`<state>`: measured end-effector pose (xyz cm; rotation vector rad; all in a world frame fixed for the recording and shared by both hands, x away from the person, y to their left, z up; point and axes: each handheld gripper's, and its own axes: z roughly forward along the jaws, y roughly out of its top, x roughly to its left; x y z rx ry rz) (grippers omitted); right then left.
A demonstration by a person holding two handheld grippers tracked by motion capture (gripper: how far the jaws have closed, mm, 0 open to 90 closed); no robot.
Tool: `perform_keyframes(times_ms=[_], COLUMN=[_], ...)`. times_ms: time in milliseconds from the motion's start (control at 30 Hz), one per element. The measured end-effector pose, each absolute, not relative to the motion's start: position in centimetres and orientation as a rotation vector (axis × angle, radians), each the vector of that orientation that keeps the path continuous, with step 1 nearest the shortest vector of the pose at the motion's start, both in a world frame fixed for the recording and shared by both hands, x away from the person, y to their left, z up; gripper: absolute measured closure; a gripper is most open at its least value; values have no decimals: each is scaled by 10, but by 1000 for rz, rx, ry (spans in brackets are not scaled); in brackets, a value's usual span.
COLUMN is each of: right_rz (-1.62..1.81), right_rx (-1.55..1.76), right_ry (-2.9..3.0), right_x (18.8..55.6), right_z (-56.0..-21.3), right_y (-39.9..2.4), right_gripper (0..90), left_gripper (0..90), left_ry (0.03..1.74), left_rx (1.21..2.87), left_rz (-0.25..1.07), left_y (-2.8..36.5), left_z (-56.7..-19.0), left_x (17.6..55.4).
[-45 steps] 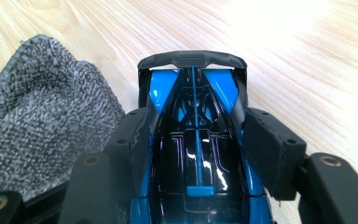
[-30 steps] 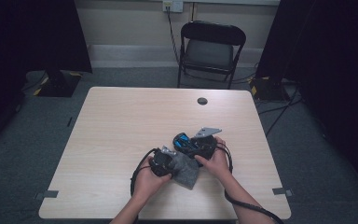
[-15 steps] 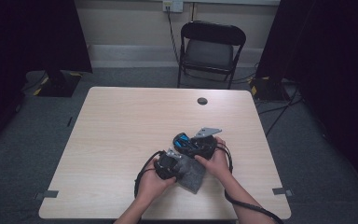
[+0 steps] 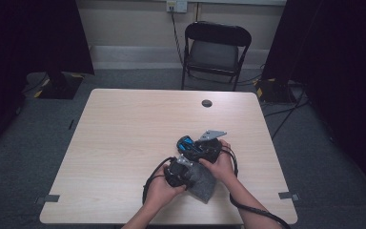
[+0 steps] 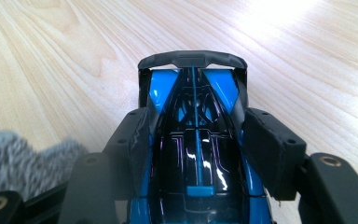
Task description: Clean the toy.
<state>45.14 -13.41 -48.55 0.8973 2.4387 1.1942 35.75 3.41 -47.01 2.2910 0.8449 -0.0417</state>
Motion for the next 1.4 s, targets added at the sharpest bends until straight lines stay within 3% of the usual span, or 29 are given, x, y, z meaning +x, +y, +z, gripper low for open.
perform_keyframes(times_ms=[700, 900, 1067, 1200, 1333, 1400], right_rz=[1232, 1269, 1328, 1379, 1407, 1404], right_rx=[902, 921, 877, 830, 778, 754], right_ry=[2419, 2415, 2390, 2369, 2381, 2397], right_x=[450, 450, 448, 435, 417, 406], right_z=[-488, -484, -474, -463, -458, -458], right_y=[-138, -141, -151, -161, -169, -175], right_gripper=[411, 311, 300, 305, 323, 347], left_gripper=[782, 771, 746, 670, 522, 502], left_ry=[739, 770, 773, 784, 779, 773], left_rx=[2272, 2262, 2272, 2266, 2252, 2230], left_rz=[-60, -51, -53, -20, 12, 13], left_y=[25, 29, 32, 36, 39, 44], left_z=[-462, -468, -470, -469, -465, -462], left_x=[346, 347, 348, 348, 350, 351])
